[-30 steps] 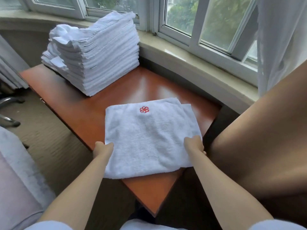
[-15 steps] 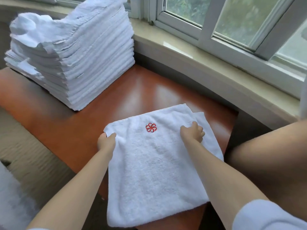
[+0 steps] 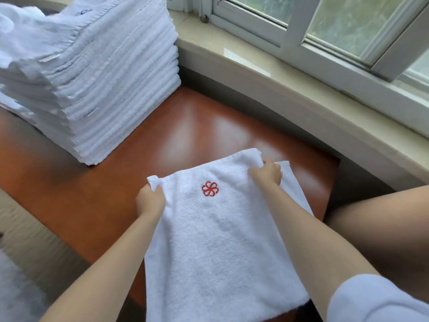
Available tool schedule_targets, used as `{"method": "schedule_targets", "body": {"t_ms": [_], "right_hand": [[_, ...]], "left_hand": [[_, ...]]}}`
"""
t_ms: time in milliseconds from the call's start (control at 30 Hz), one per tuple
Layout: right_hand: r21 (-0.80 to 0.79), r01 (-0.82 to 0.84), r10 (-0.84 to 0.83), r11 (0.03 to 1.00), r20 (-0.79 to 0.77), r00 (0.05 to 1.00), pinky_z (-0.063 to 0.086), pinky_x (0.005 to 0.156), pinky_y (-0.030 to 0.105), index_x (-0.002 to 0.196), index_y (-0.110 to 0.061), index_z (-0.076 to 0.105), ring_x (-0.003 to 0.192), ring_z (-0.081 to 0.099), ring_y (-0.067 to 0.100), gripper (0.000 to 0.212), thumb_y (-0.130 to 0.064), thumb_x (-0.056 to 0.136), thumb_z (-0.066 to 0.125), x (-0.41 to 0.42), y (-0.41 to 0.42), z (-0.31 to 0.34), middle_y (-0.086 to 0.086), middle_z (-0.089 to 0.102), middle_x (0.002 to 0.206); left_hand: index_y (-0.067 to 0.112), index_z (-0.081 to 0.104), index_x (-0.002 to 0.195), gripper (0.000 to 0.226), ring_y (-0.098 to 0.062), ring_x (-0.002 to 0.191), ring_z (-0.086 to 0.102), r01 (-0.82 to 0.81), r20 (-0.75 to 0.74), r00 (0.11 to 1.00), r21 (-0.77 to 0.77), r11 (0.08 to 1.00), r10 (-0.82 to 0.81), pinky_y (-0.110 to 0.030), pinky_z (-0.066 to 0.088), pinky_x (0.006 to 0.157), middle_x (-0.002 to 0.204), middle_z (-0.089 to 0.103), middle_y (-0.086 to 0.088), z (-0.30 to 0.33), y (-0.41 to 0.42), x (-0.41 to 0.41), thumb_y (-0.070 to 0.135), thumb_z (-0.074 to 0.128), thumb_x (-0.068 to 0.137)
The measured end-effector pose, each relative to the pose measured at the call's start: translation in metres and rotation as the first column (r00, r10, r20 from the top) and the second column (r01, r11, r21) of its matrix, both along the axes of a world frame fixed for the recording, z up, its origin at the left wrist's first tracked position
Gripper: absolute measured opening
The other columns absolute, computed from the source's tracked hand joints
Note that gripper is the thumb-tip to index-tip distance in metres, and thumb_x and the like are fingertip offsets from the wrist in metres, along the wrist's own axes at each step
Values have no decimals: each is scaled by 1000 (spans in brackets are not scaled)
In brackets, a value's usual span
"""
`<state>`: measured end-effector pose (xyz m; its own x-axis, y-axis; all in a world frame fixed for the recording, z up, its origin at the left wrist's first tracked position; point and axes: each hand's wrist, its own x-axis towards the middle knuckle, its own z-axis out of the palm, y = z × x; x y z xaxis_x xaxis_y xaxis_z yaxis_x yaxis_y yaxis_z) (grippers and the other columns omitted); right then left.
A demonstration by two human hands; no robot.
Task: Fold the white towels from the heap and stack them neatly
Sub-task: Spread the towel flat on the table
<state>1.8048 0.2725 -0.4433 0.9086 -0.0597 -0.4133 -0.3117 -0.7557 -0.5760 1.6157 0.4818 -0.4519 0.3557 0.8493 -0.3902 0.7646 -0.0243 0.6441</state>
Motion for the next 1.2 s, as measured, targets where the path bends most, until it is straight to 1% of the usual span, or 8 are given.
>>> {"method": "schedule_targets", "body": {"t_ms": [233, 333, 533, 700, 767, 933, 1033, 1200], "right_hand": [[441, 339, -52, 831, -546, 836, 45, 62, 22, 85, -15, 57, 60, 63, 12, 40, -55, 89, 54, 3, -29, 48, -4, 64, 69], [432, 238, 139, 870, -679, 721, 44, 80, 29, 110, -15, 65, 83, 60, 21, 42, -50, 96, 48, 1, -46, 50, 5, 62, 97], [644, 136, 420, 753, -630, 654, 56, 72, 28, 97, -16, 77, 86, 70, 20, 39, -36, 63, 83, -7, -95, 65, 6, 73, 100], [630, 219, 111, 745, -441, 891, 57, 67, 29, 113, -2, 67, 76, 67, 21, 32, -7, 81, 71, -6, -108, 63, 11, 71, 92], [587, 249, -61, 771, -321, 945, 55, 72, 32, 113, 1, 66, 76, 65, 22, 32, 1, 81, 70, -1, -103, 54, 11, 69, 91], [438, 324, -244, 839, -230, 942, 36, 55, 24, 110, 9, 61, 60, 41, 16, 41, -26, 90, 68, 22, -87, 23, 1, 45, 67], [296, 312, -277, 903, -155, 948, 44, 73, 25, 115, 1, 64, 77, 49, 23, 41, -32, 90, 61, 34, -81, 8, 4, 53, 83], [190, 305, -275, 933, -169, 947, 49, 88, 33, 108, -20, 67, 102, 56, 26, 31, -37, 83, 60, 37, -67, 10, -2, 50, 118]], "left_hand": [[13, 47, 132, 39, -35, 118, 54, -191, 86, 978, 24, 981, 188, -38, 42, 97, 130, 57, -14, 19, -11, 8, 12, 42, 94], [8, 46, 131, 36, -35, 114, 55, -185, 132, 973, -24, 982, 187, -36, 42, 93, 126, 57, -16, 28, -20, 12, 18, 40, 97], [0, 44, 137, 41, -37, 119, 53, -253, -8, 964, -312, 916, 264, -38, 42, 99, 131, 53, -21, 34, -8, 19, 12, 43, 97], [2, 60, 91, 8, -26, 74, 52, -94, 108, 987, -183, 979, 115, -28, 39, 65, 76, 55, -9, 27, -10, 10, 4, 53, 87], [1, 61, 91, 9, -29, 81, 56, -73, 157, 984, -59, 996, 82, -34, 45, 68, 87, 62, -13, 21, -11, 10, 9, 56, 88], [-6, 65, 105, 30, -43, 111, 55, -68, -117, 990, 49, 997, 73, -48, 51, 87, 117, 60, -24, 11, -5, 11, 18, 57, 88], [-5, 65, 111, 36, -39, 113, 57, -84, -199, 977, -39, 996, 75, -44, 52, 88, 126, 57, -21, 12, 2, 19, 15, 60, 82], [5, 59, 110, 31, -20, 66, 49, -251, 16, 960, -389, 887, 279, -29, 38, 59, 84, 55, -6, 23, 9, 28, 23, 61, 85]]}}
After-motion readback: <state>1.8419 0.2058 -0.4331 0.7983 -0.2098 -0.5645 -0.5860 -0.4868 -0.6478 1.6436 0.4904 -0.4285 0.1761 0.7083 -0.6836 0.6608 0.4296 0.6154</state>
